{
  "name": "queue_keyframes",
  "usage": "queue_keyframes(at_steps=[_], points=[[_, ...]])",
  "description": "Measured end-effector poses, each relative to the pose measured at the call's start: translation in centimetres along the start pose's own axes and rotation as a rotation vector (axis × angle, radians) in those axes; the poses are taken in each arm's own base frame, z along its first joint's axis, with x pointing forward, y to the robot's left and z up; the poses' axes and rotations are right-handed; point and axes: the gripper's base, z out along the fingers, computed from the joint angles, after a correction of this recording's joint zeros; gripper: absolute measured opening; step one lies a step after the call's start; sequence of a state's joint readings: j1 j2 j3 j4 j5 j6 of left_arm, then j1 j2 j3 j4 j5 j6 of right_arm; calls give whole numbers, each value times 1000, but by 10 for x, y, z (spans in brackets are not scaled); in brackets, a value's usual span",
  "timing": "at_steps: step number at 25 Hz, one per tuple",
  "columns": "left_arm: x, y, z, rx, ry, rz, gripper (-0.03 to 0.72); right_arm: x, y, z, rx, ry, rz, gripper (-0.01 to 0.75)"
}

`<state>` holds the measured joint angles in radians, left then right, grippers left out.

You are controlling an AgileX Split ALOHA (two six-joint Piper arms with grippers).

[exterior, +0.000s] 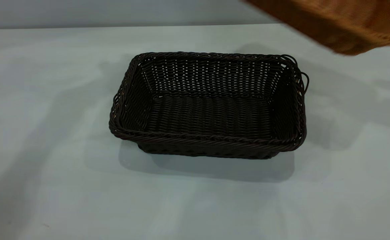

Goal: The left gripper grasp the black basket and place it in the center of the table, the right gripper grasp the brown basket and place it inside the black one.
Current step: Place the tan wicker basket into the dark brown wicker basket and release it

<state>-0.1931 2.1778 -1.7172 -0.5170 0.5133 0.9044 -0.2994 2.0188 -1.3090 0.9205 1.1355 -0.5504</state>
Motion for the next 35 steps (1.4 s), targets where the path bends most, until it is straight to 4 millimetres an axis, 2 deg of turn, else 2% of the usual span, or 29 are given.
queue_keyframes(at_steps=[3, 6, 8, 12, 15, 17, 26, 30, 32, 35], points=[[13, 20, -8, -9, 21, -50, 543, 10, 25, 28, 27, 100, -56, 64], [20, 31, -12, -15, 33, -76, 543, 23, 50, 55, 55, 188, -112, 64], [22, 34, -13, -17, 35, -84, 543, 32, 64, 72, 76, 233, -148, 64], [23, 35, -13, -17, 35, -85, 543, 46, 81, 102, 146, 287, -209, 64], [23, 35, -13, -16, 36, -85, 543, 53, 79, 123, 173, 330, -225, 64], [23, 34, -13, -15, 37, -85, 543, 52, 75, 129, 190, 346, -229, 64], [24, 33, -13, 0, 48, -87, 543, 34, 63, 142, 277, 329, -235, 64], [24, 33, -13, 0, 48, -87, 543, 32, 56, 149, 290, 336, -204, 74], [24, 33, -13, 0, 48, -87, 543, 32, 54, 150, 291, 340, -201, 99], [24, 33, -13, 0, 48, -87, 543, 30, 57, 149, 280, 342, -203, 216]])
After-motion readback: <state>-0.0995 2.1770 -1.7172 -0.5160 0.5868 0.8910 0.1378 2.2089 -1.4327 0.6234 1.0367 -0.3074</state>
